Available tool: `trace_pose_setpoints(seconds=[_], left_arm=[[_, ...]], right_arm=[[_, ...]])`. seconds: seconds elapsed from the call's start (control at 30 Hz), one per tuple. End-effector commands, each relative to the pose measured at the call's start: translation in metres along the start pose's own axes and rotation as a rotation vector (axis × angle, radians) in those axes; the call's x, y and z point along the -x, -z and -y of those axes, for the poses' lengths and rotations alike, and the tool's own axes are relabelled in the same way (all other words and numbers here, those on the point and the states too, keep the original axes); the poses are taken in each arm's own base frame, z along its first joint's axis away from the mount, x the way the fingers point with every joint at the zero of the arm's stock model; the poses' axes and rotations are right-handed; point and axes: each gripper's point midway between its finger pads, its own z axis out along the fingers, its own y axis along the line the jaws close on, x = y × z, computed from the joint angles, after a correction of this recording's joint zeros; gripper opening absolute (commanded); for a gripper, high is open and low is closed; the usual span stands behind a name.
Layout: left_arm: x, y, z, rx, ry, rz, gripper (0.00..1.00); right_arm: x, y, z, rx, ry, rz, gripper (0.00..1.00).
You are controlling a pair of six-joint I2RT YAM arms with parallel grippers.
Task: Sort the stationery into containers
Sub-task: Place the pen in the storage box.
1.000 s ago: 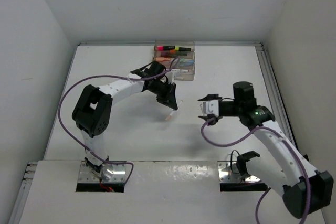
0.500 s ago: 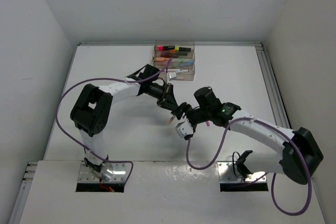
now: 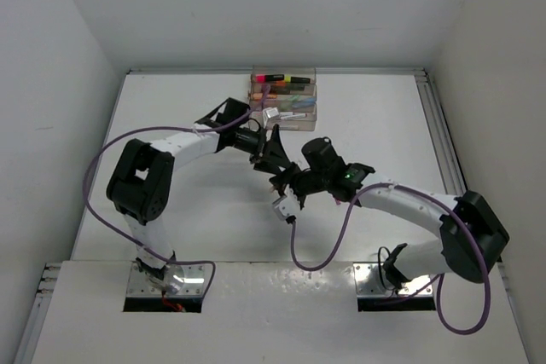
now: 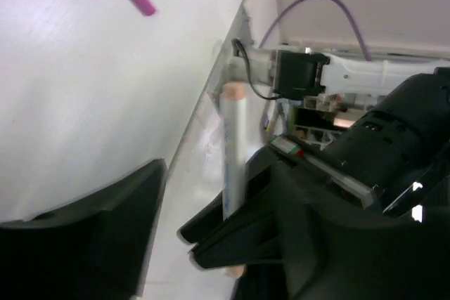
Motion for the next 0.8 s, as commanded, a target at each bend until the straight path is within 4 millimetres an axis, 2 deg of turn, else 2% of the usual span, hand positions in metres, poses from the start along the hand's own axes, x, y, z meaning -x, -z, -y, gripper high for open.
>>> trace_pose_setpoints(seconds=[0.0, 0.03, 0.07, 0.1, 0.13, 0.17, 0.2, 0.23, 0.27, 0.3, 0.33, 0.37, 0.4, 0.43, 0.47, 0.5, 0.57, 0.67, 0.77], left_arm=[[0.034, 0.041, 0.016, 0.115, -0.183, 0.140, 0.85], [0.046, 0.054, 0.012, 0.173, -0.205, 0.178, 1.00], [0.061, 0.078, 0.002, 0.239, -0.224, 0.237, 1.00], [0.077, 0.097, -0.004, 0.321, -0.241, 0.308, 1.00], [0.097, 0.129, -0.007, 0.374, -0.249, 0.396, 1.00], [0.109, 0.150, -0.008, 0.435, -0.283, 0.461, 1.00], [0.117, 0.167, -0.007, 0.474, -0.308, 0.504, 1.00], [0.124, 0.191, -0.011, 0.544, -0.328, 0.563, 1.00], [0.125, 0.199, -0.013, 0.565, -0.348, 0.574, 1.00], [0.124, 0.206, -0.014, 0.586, -0.357, 0.584, 1.00], [0.122, 0.210, -0.013, 0.615, -0.384, 0.582, 1.00], [0.119, 0.210, -0.014, 0.623, -0.394, 0.575, 1.00], [0.113, 0.209, -0.020, 0.632, -0.387, 0.561, 1.00], [0.108, 0.209, -0.022, 0.640, -0.390, 0.550, 1.00], [0.105, 0.209, -0.025, 0.643, -0.385, 0.546, 1.00], [0.097, 0.207, -0.032, 0.639, -0.367, 0.533, 1.00], [0.092, 0.209, -0.038, 0.640, -0.346, 0.530, 1.00], [0.083, 0.210, -0.049, 0.639, -0.312, 0.521, 1.00], [0.080, 0.213, -0.055, 0.635, -0.295, 0.509, 1.00]], right_arm=[[-0.019, 0.011, 0.042, -0.122, 0.031, -0.063, 0.00], [-0.022, 0.014, 0.047, -0.140, 0.023, -0.070, 0.00], [-0.028, 0.016, 0.051, -0.149, 0.002, -0.081, 0.00], [-0.042, 0.020, 0.065, -0.172, -0.021, -0.104, 0.00], [-0.051, 0.021, 0.069, -0.171, -0.059, -0.120, 0.00], [-0.066, 0.032, 0.090, -0.213, -0.070, -0.148, 0.00], [-0.083, 0.023, 0.087, -0.197, -0.122, -0.158, 0.00], [-0.100, 0.034, 0.113, -0.244, -0.124, -0.193, 0.00], [-0.119, 0.022, 0.109, -0.222, -0.163, -0.203, 0.00], [-0.133, 0.020, 0.112, -0.226, -0.180, -0.219, 0.00], [-0.148, 0.029, 0.139, -0.274, -0.174, -0.245, 0.00], [-0.170, 0.014, 0.127, -0.240, -0.241, -0.257, 0.00], [-0.182, 0.009, 0.129, -0.236, -0.273, -0.270, 0.00], [-0.193, 0.019, 0.161, -0.285, -0.273, -0.287, 0.00], [-0.204, 0.015, 0.159, -0.269, -0.340, -0.300, 0.00], [-0.225, 0.010, 0.170, -0.284, -0.365, -0.311, 0.00], [-0.249, -0.002, 0.174, -0.294, -0.447, -0.323, 0.00], [-0.272, -0.013, 0.173, -0.296, -0.519, -0.331, 0.00], [-0.279, -0.020, 0.166, -0.283, -0.552, -0.333, 0.00]])
